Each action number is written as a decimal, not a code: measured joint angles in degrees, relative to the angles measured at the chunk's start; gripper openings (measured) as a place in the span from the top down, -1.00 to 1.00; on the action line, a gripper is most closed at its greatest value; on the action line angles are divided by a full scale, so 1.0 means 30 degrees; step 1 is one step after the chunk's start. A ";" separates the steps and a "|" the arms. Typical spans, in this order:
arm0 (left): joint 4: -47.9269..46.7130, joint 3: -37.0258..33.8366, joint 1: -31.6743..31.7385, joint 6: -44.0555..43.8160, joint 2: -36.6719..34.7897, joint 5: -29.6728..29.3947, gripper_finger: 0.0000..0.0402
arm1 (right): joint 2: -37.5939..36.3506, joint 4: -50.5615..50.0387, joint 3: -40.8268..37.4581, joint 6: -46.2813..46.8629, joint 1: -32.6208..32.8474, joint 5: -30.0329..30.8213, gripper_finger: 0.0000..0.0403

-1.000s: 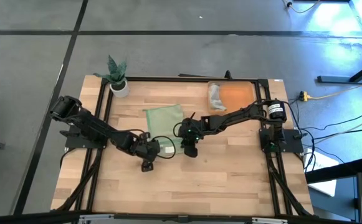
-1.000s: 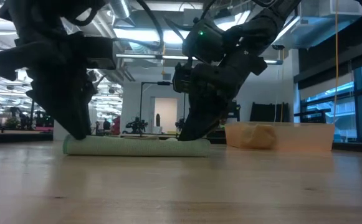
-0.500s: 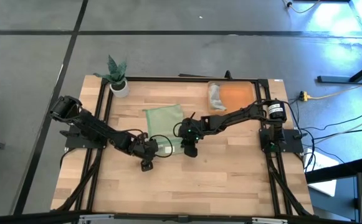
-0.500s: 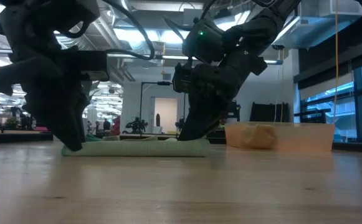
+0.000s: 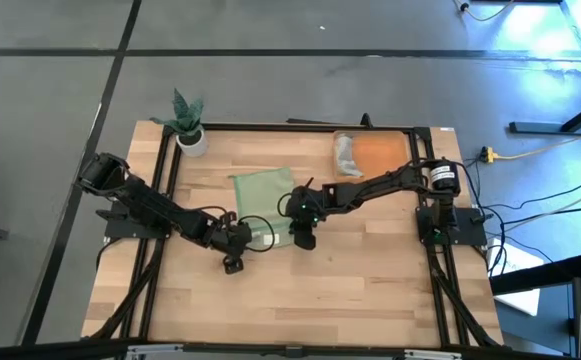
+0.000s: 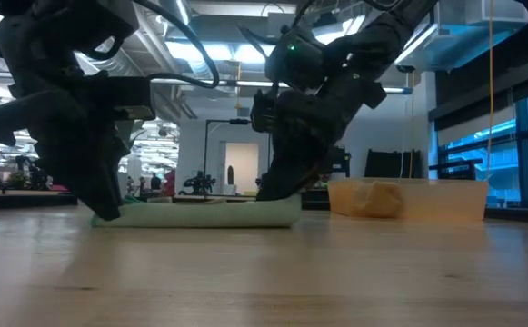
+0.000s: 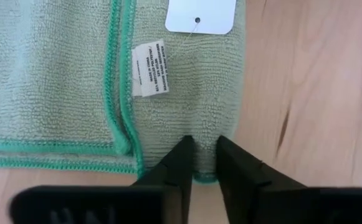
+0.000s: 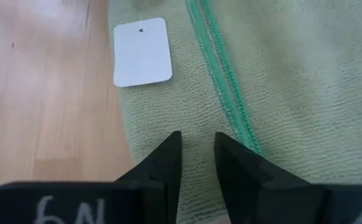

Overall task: Roll microfiber towels into tight, uniform cylinder then place into a basket
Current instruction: Roll the green microfiber towel

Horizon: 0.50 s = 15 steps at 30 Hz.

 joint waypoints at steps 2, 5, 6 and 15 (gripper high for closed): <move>-0.0052 0.0000 0.0007 -0.0010 0.0000 0.0000 0.83 | -0.0007 -0.0337 0.0306 -0.0015 -0.0001 0.0007 0.52; -0.0069 0.0000 0.0015 -0.0027 0.0000 0.0019 0.96 | -0.0007 -0.1405 0.1173 -0.0349 -0.0001 -0.0072 0.52; -0.0069 0.0000 0.0015 -0.0027 0.0000 0.0059 0.96 | -0.0007 -0.1947 0.1537 -0.0654 -0.0001 -0.0162 0.52; -0.0076 -0.0007 0.0015 -0.0064 0.0007 0.0160 0.99 | -0.0138 -0.9570 0.5421 -0.7015 0.0367 0.0432 0.52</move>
